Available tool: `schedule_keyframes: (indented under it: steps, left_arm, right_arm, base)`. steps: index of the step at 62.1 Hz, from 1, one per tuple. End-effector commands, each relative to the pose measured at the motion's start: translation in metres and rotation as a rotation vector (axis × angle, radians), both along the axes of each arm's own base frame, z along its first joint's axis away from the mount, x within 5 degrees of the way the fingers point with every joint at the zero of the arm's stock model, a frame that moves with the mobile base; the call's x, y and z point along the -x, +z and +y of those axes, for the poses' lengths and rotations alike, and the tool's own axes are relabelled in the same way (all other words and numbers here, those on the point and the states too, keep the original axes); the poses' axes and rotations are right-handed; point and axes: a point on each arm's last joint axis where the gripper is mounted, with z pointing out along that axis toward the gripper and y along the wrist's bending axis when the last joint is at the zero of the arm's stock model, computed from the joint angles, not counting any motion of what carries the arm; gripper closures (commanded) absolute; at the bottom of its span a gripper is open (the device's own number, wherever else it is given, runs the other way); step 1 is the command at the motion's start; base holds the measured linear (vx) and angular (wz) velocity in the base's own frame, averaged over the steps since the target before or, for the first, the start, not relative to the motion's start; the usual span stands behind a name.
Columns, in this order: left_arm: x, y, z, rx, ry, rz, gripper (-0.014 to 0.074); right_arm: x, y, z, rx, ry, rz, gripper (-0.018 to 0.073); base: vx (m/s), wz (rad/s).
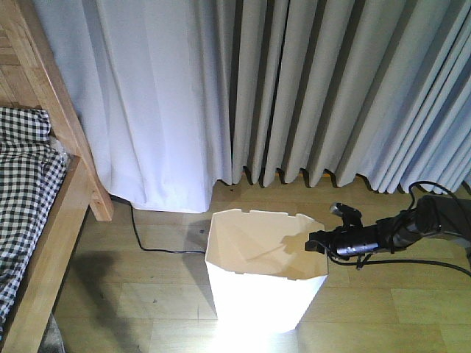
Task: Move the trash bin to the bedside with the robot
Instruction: 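Open the right gripper and lift it off the bin rim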
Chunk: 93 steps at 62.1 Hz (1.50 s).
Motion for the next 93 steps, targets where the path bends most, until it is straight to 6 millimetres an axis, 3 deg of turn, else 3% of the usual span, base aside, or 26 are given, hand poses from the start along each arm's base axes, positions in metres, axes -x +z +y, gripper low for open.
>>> schedule_keyframes:
  steps: [1,19,41,50,57,69,77,84,93]
  left_arm:
    - [-0.001,-0.003,0.0,0.014,-0.004,-0.049,0.0602]
    - [-0.001,-0.003,0.0,0.014,-0.004,-0.049,0.0602]
    - [-0.001,-0.003,0.0,0.014,-0.004,-0.049,0.0602]
    - [-0.001,-0.003,0.0,0.014,-0.004,-0.049,0.0602]
    - [-0.001,-0.003,0.0,0.014,-0.004,-0.049,0.0602]
    - [-0.001,-0.003,0.0,0.014,-0.004,-0.049,0.0602]
    - [-0.001,-0.003,0.0,0.014,-0.004,-0.049,0.0602]
    - [-0.001,-0.003,0.0,0.014,-0.004,-0.049,0.0602]
    - [-0.001,-0.003,0.0,0.014,-0.004,-0.049,0.0602]
  right_arm:
    - [-0.029,0.045,-0.004,-0.092,0.045,-0.097,0.0113]
    - [-0.017,0.058,-0.029,-0.2,0.104,-0.009,0.0176]
    - [0.001,0.069,-0.055,-0.363,0.154,0.054,0.0361]
    - [0.002,0.084,-0.073,-0.371,0.194,0.051,0.0382]
    - [-0.001,0.106,-0.091,-0.353,0.215,0.049,0.0383]
    - [-0.005,0.157,-0.129,-0.185,0.227,0.154,0.0383]
    - [-0.009,0.209,-0.154,0.048,0.248,0.245,0.0383]
    - [-0.02,0.278,-0.168,0.202,0.169,0.189,0.0383]
    - [-0.025,0.379,-0.17,0.314,0.1,0.003,0.0383]
  base:
    - [0.0,0.0]
    - [0.0,0.0]
    - [0.0,0.0]
    - [0.0,0.0]
    - [0.0,0.0]
    - [0.0,0.0]
    - [0.0,0.0]
    - [0.0,0.0]
    - [0.0,0.0]
